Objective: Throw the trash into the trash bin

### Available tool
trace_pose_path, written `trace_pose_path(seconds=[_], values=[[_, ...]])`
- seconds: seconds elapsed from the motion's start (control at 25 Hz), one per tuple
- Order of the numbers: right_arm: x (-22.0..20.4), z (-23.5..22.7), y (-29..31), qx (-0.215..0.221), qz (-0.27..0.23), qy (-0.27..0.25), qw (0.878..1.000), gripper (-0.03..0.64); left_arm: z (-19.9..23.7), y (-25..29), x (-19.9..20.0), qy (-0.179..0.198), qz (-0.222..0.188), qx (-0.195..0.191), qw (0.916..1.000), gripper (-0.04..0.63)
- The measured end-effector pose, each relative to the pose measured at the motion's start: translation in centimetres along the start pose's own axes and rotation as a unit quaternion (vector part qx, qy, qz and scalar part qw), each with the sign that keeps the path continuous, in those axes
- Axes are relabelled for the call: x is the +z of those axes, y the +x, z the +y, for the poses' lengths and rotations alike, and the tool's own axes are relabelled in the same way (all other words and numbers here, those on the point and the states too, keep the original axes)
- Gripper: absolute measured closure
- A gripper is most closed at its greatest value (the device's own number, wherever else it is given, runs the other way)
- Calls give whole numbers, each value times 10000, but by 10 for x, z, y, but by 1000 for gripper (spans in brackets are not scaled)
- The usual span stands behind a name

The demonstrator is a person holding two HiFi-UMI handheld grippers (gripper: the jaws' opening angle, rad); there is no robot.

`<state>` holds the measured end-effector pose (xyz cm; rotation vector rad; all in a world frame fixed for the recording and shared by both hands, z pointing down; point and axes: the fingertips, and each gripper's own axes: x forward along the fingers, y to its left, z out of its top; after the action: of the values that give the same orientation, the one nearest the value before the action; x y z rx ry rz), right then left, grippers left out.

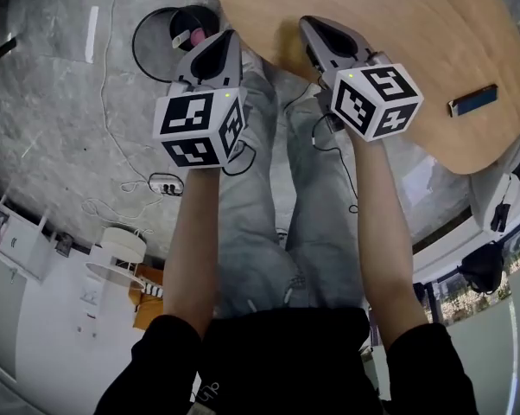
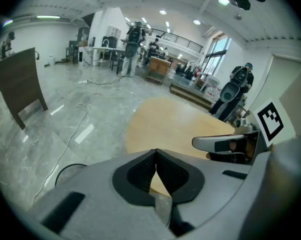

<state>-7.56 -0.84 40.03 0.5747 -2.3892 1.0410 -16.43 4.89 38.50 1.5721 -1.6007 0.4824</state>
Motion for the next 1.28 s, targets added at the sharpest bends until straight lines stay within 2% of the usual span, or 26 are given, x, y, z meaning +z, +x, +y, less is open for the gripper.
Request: trace_pose_path(seconds=[0.28,0.48,0.68,0.96,1.08,1.2,1.24,1.28], values=[[-9,-74,-90,-763,-557,513,9942,606,-96,35,1,653,236,-582,9959,588],[-26,-127,-154,-1363,-904,898,9824,606,-164,56,-11,1073,424,-962,9886,588],[-53,-175,-218,-2104,-1181,1352,9610,606,-222,71,-26,1465,641,-1301,9785,588],[-78,-237,-290,-3147,-1443,1745,9218,604,-284,94,-41,1892,845,-1604,9651,588],[-83,-257,-316,-3554,-1456,1829,9050,603,-310,99,-42,2049,903,-1708,9595,588],[-92,-278,-332,-3848,-1301,1901,8938,601,-331,106,-44,2127,942,-1781,9561,588],[-95,-284,-334,-3918,-1232,1939,8909,592,-337,109,-44,2145,952,-1807,9551,588],[-98,-290,-334,-3951,-1149,1982,8896,508,-342,112,-45,2163,960,-1832,9542,588]])
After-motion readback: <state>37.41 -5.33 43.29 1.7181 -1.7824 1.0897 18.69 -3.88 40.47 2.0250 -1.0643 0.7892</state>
